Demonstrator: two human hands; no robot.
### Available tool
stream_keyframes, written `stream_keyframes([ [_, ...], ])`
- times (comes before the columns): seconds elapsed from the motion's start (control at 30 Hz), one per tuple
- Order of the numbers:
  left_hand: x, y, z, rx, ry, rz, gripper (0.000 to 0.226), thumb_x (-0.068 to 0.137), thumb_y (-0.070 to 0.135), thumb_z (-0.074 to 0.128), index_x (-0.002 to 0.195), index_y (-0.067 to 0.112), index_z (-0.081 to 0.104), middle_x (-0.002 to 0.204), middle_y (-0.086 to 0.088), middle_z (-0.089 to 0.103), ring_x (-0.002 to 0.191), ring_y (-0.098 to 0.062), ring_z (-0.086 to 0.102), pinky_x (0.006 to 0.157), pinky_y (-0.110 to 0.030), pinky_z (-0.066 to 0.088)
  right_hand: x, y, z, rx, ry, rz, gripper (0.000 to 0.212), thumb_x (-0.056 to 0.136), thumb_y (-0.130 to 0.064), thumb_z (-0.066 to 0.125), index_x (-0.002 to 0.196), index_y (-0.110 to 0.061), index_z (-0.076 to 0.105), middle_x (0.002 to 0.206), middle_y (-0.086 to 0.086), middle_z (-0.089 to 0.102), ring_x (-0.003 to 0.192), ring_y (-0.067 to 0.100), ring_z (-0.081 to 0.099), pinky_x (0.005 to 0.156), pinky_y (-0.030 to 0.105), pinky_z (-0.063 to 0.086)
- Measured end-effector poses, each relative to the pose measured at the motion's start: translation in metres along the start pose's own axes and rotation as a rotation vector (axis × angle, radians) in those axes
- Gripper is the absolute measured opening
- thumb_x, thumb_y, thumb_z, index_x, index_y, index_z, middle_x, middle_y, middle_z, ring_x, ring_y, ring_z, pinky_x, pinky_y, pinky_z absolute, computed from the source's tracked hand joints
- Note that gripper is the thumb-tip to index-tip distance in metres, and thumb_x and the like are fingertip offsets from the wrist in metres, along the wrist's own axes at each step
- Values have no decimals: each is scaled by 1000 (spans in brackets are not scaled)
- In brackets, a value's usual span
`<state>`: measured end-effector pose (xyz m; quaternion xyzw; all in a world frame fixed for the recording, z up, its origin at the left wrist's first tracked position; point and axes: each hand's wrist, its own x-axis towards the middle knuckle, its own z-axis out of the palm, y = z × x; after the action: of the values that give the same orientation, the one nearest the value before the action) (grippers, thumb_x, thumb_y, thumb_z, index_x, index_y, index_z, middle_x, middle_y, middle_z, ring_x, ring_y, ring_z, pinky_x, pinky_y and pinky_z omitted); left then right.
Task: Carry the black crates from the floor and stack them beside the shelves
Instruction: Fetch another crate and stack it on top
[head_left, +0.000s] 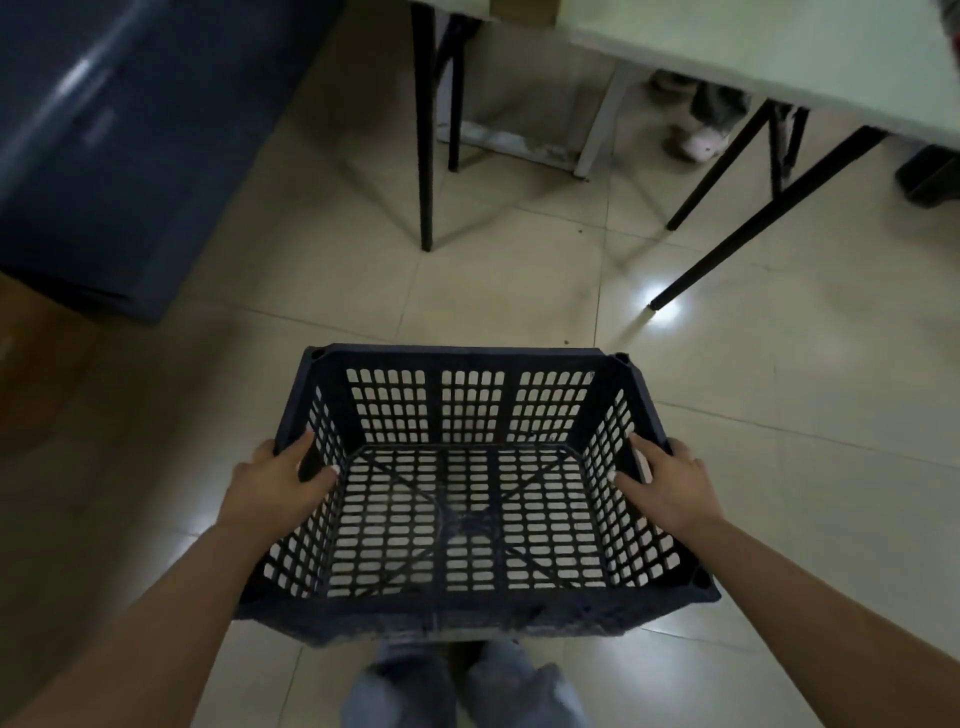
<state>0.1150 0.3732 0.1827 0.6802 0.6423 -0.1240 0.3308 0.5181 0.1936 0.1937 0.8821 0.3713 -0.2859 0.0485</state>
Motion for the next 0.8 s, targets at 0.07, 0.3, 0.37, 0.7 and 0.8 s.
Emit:
stream_keyframes([
  [0.07, -36, -9, -22, -26, -3, -27, 85, 73, 75, 38, 148, 37, 28, 147, -15, 36, 126, -37, 44, 105, -43, 39, -20, -13, -23, 54, 14, -5, 66, 84, -59, 53, 144, -35, 40, 150, 17, 35, 137, 35, 31, 112, 42, 29],
  [0.3, -180, -40, -62, -45, 199, -179, 64, 91, 56, 46, 148, 33, 32, 154, -20, 25, 143, -35, 22, 110, -44, 30, -87, -59, -81, 18, 14, -209, 77, 75, -69, 45, 143, -34, 39, 140, 14, 48, 128, 34, 41, 104, 45, 35],
  [0.37, -228, -48, -73, -40, 265, -239, 62, 93, 54, 44, 148, 30, 32, 152, -21, 31, 145, -34, 17, 111, -46, 26, -112, -76, -98, -3, 31, -293, 76, 76, -69, 44, 143, -33, 39, 138, 16, 50, 126, 36, 43, 103, 45, 37],
  [0.7, -473, -117, -79, -149, 587, -651, 83, 76, 80, 23, 147, 40, 29, 141, -15, 47, 130, -37, 40, 100, -45, 38, -274, -161, -152, 148, 181, -861, 56, 79, -57, 48, 125, -29, 61, 110, 9, 68, 98, 30, 61, 88, 43, 50],
  [0.8, -547, -132, -73, -242, 692, -718, 85, 75, 82, 26, 147, 36, 32, 138, -15, 50, 128, -37, 43, 101, -45, 40, -336, -182, -157, 142, 201, -1009, 42, 87, -44, 58, 122, -22, 64, 106, 8, 71, 97, 29, 63, 92, 45, 47],
])
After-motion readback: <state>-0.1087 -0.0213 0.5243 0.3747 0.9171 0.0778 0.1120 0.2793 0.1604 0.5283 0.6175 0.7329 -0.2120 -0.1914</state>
